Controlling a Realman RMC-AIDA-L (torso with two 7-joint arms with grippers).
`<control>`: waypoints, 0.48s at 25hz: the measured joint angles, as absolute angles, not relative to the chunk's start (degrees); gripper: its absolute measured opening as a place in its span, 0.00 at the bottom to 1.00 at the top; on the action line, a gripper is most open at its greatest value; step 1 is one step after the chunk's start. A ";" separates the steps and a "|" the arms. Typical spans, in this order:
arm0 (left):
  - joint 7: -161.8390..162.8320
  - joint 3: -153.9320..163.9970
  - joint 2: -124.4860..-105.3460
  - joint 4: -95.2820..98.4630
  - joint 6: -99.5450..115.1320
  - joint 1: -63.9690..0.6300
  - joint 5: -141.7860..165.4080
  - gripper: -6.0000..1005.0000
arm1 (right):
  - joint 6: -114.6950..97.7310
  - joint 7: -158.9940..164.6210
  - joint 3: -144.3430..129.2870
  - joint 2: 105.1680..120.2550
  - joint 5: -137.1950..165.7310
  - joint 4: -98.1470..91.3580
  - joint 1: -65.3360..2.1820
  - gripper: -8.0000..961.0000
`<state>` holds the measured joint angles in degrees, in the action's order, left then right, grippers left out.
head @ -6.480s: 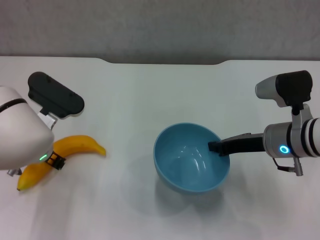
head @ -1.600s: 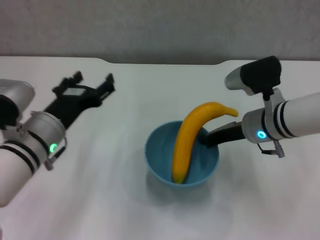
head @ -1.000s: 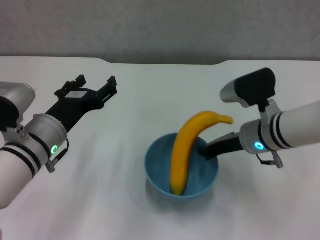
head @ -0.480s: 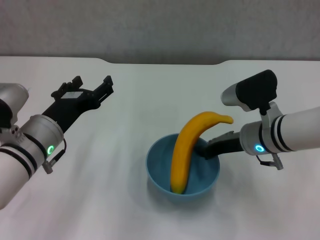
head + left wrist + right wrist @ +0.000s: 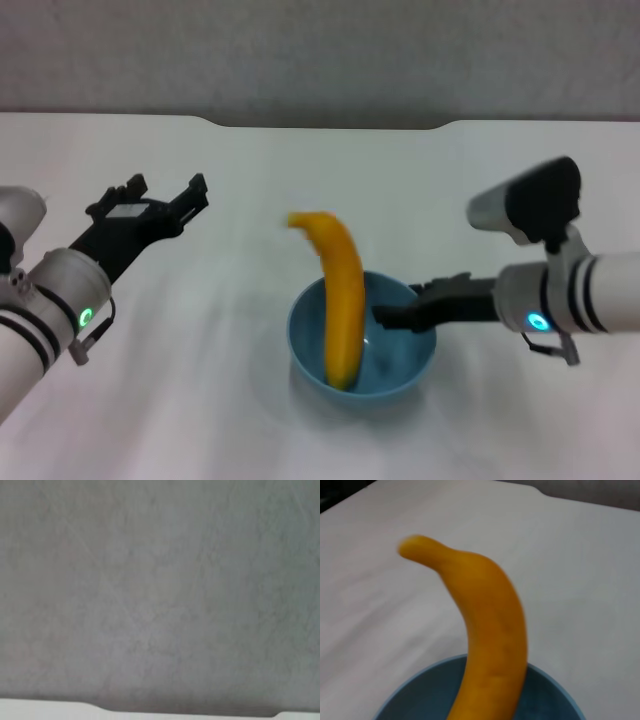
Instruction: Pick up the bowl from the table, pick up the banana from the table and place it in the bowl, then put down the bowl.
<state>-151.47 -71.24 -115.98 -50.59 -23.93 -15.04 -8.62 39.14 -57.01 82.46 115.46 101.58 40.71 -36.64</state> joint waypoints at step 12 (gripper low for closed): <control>-151.05 -73.15 -116.06 -45.68 -26.96 -14.96 -8.05 0.87 | 34.40 -59.32 83.85 115.20 108.21 59.10 -20.27 0.89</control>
<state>-151.05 -73.15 -116.06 -45.68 -26.96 -14.96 -8.05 34.40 -59.32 83.85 115.20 108.21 59.10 -20.27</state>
